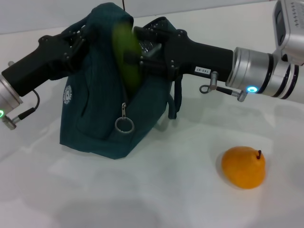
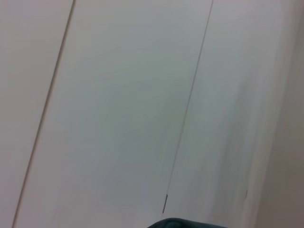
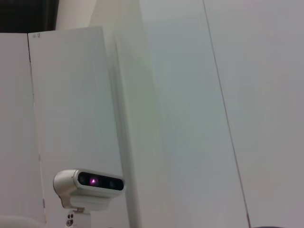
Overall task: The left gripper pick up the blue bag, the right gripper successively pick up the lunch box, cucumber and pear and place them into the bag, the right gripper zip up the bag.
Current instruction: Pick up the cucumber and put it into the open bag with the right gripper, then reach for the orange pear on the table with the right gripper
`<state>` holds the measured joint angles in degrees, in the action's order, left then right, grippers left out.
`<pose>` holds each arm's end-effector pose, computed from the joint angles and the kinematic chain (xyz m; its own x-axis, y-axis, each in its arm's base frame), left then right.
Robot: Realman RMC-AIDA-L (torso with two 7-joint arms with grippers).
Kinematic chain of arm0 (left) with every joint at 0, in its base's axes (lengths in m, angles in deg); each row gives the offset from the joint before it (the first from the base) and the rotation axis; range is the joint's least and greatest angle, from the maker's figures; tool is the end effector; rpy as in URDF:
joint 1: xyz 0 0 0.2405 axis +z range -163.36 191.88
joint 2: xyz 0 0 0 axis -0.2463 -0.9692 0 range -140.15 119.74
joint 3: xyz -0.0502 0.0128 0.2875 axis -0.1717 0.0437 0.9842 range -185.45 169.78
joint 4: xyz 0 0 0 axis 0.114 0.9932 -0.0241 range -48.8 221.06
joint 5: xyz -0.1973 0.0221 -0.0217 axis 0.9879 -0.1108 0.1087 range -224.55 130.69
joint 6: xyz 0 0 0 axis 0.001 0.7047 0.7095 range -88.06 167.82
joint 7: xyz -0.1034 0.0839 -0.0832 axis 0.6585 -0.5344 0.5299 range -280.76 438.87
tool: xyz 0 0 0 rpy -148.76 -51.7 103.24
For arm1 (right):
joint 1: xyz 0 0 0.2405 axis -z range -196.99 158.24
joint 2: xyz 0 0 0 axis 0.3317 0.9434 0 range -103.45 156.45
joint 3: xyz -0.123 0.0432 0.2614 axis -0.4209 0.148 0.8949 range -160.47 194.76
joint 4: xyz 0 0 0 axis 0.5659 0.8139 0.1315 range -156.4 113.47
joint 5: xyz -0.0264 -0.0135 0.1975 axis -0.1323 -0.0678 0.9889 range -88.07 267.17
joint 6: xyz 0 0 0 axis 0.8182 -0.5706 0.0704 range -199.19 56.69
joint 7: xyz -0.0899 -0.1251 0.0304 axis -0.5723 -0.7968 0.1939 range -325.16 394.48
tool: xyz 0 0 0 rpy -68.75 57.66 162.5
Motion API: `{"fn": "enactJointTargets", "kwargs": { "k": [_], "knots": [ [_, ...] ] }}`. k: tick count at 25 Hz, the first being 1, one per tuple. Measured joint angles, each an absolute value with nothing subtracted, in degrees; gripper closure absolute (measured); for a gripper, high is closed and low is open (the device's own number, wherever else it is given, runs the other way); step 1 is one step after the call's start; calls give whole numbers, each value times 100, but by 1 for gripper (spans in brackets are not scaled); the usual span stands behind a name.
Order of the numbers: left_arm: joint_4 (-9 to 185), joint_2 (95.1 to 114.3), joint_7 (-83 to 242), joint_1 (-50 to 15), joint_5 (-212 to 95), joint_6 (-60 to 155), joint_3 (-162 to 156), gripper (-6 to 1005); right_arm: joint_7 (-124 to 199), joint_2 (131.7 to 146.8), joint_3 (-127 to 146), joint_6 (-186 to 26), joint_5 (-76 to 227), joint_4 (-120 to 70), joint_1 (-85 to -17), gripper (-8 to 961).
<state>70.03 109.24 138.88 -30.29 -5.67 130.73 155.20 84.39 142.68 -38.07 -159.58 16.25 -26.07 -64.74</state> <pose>-0.2287 0.3882 -0.0350 0.5422 0.1624 0.8244 0.5366 -0.8219 -0.1911 0.1860 0.3822 -0.0560 0.5884 -0.0378 -0.8077 -0.3110 -0.9326 -0.1829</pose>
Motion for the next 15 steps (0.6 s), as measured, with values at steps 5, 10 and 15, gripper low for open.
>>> {"fn": "enactJointTargets", "kwargs": {
  "k": [5,10,15],
  "knots": [
    [7008,10927,13875,-3024,-567,12958,15520,945,8406,14268,-3820,-15943,1626,-2697,-6403,301],
    [7014,10937,13873,-3016,-566,12943,15520,945,8424,14260,-3832,-16169,1625,-2975,-6241,229],
    [7014,10931,13782,-2895,-451,12894,15520,945,8691,14174,-3863,-16793,1582,-4278,-5357,185]
  ]
}}
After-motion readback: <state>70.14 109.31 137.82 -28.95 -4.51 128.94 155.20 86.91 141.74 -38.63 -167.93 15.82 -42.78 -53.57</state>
